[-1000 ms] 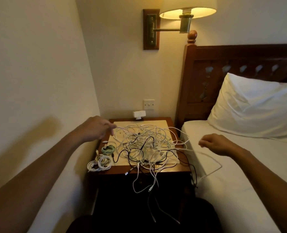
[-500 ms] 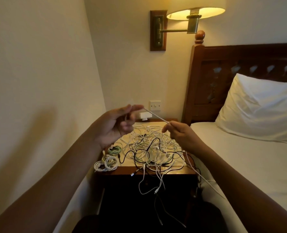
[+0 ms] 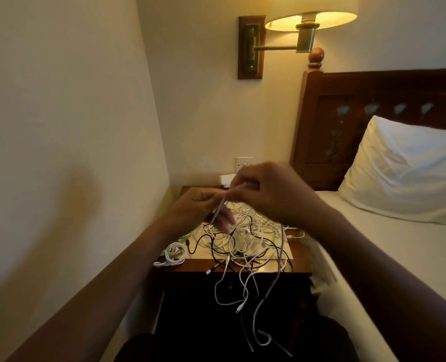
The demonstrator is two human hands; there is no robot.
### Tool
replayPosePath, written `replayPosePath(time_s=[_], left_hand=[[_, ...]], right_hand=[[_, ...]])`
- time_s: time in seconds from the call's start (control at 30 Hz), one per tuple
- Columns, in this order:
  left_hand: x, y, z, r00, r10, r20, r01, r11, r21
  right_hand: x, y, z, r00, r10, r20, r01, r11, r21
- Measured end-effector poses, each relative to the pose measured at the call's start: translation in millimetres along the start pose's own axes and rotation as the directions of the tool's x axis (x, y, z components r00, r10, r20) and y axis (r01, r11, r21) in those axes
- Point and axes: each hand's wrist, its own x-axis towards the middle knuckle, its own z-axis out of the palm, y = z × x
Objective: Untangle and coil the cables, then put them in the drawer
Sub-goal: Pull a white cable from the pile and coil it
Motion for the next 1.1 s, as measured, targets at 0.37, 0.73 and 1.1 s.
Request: replayPosePath(time_s=[0.37,0.73,1.1], left_hand=[[2,32,-29,0.991,0.100,-0.090,-0.134,0.696,-0.705],[0,15,-28,1.000,0.008,0.010,-0.010,0.962,0.271],[-19,4,-107,0.967,-0.125,-0.220,-0.018,0.833,-0.553]], right_hand=[[-2,60,57,0.971,0.233,0.050,-0.237,0.930,0.281],[11,-9,2,0.990,0.021,0.138,-0.017,0.999,-0.031],[5,138,9,0.957,0.279,0.078,-0.289,0.938,0.194]])
